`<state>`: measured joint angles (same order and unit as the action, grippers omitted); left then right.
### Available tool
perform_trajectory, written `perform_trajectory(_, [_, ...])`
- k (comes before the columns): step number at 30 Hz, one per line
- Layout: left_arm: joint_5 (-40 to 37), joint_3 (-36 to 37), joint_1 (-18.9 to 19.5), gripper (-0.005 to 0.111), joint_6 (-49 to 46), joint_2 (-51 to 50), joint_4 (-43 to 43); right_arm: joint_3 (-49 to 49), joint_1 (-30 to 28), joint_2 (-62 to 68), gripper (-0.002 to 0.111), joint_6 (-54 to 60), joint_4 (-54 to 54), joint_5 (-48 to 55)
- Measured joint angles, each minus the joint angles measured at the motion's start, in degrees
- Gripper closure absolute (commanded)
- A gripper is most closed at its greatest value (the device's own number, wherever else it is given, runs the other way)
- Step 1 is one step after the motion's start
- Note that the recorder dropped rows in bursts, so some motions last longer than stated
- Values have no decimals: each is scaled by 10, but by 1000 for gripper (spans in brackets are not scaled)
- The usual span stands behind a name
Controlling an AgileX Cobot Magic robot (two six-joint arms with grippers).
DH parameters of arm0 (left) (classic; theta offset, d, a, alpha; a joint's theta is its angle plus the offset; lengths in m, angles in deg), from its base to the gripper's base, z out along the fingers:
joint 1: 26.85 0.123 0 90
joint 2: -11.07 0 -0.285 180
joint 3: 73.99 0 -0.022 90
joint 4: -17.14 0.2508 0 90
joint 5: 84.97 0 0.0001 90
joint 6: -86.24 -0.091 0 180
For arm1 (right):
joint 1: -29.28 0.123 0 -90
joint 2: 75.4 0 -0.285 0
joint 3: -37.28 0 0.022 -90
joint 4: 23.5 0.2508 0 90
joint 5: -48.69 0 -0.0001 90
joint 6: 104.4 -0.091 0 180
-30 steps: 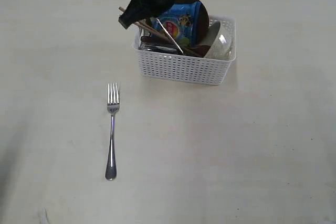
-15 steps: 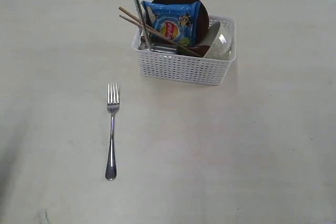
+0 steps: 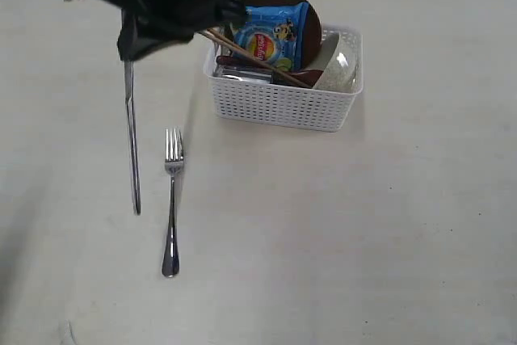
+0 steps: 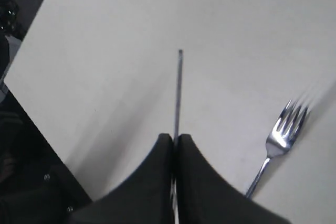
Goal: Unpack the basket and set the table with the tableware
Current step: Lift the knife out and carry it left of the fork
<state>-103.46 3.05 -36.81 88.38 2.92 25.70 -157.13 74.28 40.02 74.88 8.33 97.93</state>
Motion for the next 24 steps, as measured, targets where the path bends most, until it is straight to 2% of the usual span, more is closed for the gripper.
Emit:
perform_trajectory(11, [0,0,0,107,0,0,0,38,48,90,109,-10,49,-67])
perform_trajectory(24, [0,0,0,107,0,0,0,38,48,144,109,-11,53,-103])
